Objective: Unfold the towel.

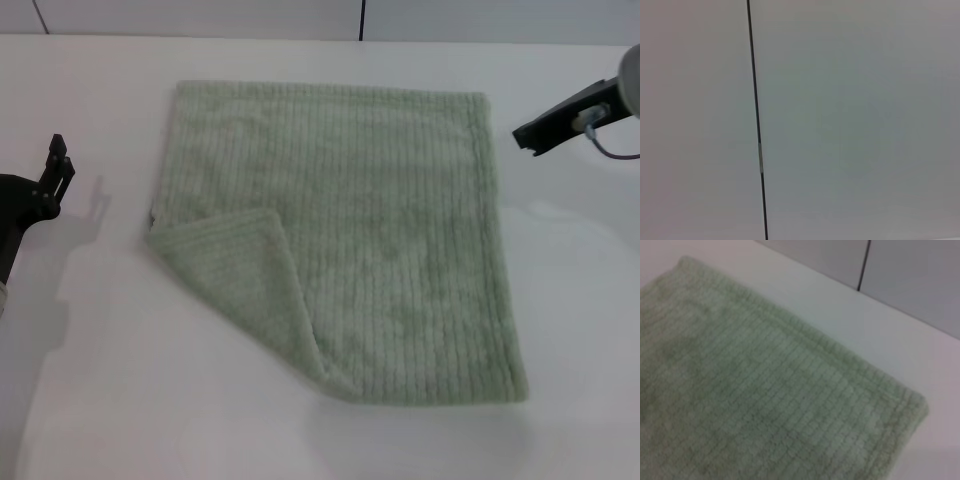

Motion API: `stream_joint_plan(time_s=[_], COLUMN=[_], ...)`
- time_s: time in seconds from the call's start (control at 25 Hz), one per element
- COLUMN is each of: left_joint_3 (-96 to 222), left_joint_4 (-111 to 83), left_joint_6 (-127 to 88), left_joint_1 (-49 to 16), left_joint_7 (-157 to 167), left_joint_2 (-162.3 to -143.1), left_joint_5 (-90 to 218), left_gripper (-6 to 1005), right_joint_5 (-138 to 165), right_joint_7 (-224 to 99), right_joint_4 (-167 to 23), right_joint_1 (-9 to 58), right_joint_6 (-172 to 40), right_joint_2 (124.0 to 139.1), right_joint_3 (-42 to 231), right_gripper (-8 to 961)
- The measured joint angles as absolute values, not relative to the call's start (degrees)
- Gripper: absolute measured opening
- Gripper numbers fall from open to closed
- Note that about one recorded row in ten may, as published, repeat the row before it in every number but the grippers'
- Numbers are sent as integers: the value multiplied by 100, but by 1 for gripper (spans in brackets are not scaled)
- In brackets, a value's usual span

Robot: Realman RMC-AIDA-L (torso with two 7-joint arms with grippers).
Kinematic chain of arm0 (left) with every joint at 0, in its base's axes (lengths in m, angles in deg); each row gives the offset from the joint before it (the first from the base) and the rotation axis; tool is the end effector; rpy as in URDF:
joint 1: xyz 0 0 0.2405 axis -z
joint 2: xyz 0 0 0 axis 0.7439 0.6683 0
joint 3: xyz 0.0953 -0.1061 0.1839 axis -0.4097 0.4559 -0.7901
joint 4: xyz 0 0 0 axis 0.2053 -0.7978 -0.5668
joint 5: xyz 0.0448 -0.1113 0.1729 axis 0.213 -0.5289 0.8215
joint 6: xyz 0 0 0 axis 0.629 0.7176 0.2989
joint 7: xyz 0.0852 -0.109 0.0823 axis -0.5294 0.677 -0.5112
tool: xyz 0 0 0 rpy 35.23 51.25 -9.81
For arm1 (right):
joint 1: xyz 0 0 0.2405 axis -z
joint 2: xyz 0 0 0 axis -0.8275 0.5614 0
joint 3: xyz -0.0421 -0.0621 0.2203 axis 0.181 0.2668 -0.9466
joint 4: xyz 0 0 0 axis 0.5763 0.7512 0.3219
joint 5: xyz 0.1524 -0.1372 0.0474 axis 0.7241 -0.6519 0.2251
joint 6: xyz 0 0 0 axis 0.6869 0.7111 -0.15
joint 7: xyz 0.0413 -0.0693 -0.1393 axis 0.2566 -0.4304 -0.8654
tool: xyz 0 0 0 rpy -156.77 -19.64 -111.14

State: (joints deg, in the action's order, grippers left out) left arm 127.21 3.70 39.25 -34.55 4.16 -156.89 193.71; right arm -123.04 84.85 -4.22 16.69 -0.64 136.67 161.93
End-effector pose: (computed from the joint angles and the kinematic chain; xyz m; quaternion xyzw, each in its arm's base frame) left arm -0.3403 0.2947 0.0007 -0.6750 -0.2303 -0.2431 0.6575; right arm 0.1642 0.4047 0.0143 -0.8906 0.3353 -0.1011 0.2902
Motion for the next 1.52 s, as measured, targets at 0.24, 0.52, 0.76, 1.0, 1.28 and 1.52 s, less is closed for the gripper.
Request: stream_joint_plan(time_s=[0.24,0.52,0.76,1.0,1.28,1.52], left_joint_3=[12718,12704,12702,12459,12191,11983], left_joint_4=[375,396,410,565,738,871], left_joint_6=[3924,3871,3864,3927,4104,4312], left_joint_1=[-3453,-3448,-3445,-3450,-3396,-3389], left_joint_7=[416,416,415,362,210,198], left_joint_2=[-15689,-15689,-15689,-15662,-15641,-15634], left_joint_5=[19370,19379,19397,19418,19423,19498], left_gripper=[765,765,765,766,764,759], right_joint_5=[-12277,-12160,-12143,-12126,-12083,-12082], right_joint_7=[8468,8458,8455,8446,8378,8378], right_joint_4=[-930,-1717,-2098,-2246,-2476,-2554], right_joint_1=[1585,1461,1304,1291,1248,1235], right_joint_6=[-485,-1098,-1244,-1394,-1540,-1597], right_joint_2=[13685,13746,13747,13746,13746,13746], right_joint_3=[16489,16938,17002,17013,17005,17008], right_gripper=[-1,-1,-1,-1,-1,-1])
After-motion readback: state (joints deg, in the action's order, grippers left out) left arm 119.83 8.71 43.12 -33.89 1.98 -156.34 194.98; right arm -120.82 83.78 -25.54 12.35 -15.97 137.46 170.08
